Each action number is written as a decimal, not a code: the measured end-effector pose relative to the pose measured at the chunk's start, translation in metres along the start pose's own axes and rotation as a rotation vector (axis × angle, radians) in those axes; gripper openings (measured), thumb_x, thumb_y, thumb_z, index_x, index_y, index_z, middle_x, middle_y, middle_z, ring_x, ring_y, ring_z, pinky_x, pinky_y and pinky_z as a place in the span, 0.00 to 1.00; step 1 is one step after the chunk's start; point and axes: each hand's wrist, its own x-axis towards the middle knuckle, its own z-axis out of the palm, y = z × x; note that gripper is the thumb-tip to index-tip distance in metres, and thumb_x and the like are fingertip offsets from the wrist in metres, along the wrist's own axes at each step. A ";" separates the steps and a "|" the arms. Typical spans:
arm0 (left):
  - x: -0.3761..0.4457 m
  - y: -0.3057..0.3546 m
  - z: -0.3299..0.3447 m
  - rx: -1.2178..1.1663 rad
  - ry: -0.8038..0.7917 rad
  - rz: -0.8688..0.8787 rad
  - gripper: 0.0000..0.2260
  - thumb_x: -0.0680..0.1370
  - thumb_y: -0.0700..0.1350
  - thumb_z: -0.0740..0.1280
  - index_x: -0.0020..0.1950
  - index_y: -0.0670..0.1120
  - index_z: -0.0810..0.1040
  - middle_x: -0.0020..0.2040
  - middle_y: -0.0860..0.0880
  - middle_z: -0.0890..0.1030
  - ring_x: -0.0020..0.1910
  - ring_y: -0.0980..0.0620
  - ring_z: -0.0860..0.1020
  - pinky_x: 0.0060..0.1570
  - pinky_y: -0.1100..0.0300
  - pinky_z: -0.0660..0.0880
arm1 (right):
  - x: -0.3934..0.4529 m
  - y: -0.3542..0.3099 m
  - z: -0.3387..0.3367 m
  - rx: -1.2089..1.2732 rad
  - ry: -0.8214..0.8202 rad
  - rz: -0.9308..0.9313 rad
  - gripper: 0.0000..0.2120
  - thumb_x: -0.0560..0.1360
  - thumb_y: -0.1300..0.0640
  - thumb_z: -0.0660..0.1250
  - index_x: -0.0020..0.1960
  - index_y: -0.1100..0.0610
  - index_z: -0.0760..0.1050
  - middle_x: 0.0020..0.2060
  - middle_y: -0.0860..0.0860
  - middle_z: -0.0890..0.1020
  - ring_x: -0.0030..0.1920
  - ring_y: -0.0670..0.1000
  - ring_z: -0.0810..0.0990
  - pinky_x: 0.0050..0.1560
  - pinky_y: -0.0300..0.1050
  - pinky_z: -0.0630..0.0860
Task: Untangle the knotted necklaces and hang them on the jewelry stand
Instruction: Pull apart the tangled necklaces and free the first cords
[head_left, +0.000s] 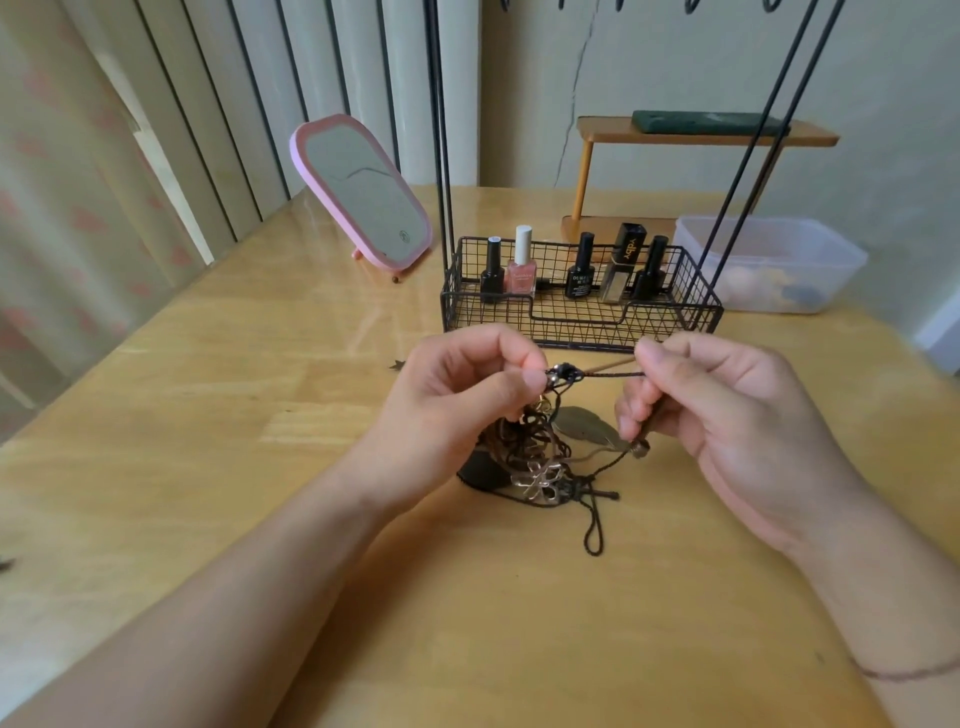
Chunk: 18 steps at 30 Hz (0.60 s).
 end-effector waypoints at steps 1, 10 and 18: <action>0.000 0.000 0.000 -0.005 0.004 -0.004 0.04 0.74 0.45 0.68 0.40 0.51 0.81 0.35 0.50 0.76 0.35 0.57 0.72 0.37 0.68 0.70 | 0.000 0.002 0.001 -0.046 0.032 -0.033 0.13 0.71 0.47 0.68 0.36 0.56 0.80 0.33 0.54 0.80 0.37 0.55 0.80 0.42 0.48 0.78; -0.001 0.001 0.003 -0.027 -0.040 0.013 0.04 0.74 0.42 0.68 0.40 0.49 0.82 0.35 0.51 0.76 0.34 0.58 0.74 0.38 0.68 0.71 | -0.005 0.011 0.007 -0.470 0.022 -0.567 0.08 0.78 0.57 0.66 0.55 0.50 0.80 0.51 0.49 0.82 0.54 0.49 0.80 0.50 0.38 0.75; -0.001 0.002 0.002 0.069 -0.061 0.003 0.03 0.74 0.43 0.71 0.42 0.44 0.82 0.37 0.53 0.81 0.36 0.56 0.76 0.39 0.66 0.73 | -0.005 0.012 0.008 -0.483 0.009 -0.442 0.03 0.73 0.51 0.70 0.46 0.46 0.81 0.43 0.43 0.83 0.48 0.51 0.81 0.45 0.47 0.77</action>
